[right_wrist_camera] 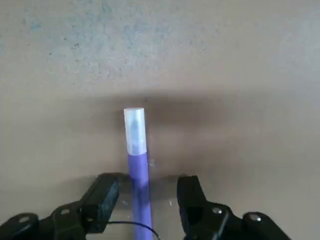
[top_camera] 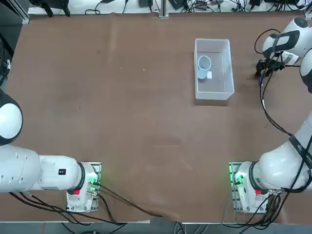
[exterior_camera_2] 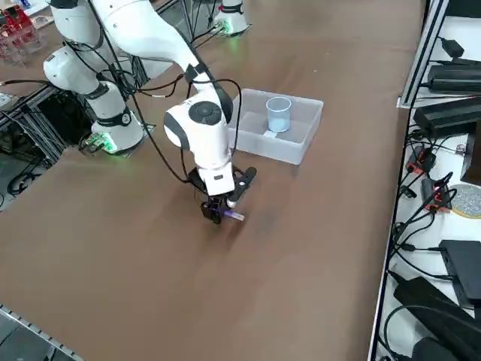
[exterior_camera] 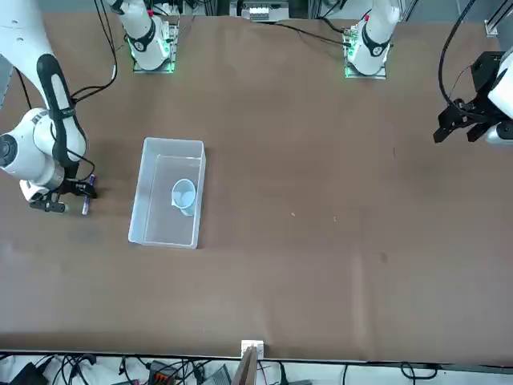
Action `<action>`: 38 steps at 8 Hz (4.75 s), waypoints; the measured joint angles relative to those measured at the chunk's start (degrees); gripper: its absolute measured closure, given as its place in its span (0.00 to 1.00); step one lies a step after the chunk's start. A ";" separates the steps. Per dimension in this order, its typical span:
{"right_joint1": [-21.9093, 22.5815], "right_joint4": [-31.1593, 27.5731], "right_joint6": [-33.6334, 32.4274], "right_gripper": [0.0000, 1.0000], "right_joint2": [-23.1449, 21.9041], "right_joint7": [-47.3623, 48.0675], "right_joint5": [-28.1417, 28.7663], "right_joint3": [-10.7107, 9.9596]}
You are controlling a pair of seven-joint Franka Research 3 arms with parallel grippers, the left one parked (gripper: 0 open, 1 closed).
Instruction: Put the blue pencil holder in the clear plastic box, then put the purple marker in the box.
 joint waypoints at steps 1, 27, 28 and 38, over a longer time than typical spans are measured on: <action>0.00 -0.07 0.06 0.33 0.01 0.00 0.00 0.00; 32.92 11.39 -25.57 0.85 -7.43 37.07 0.17 0.97; 33.16 9.38 -23.37 0.85 -6.95 36.64 0.07 0.94; 33.49 -0.01 -10.84 0.85 -5.91 31.14 -0.14 0.28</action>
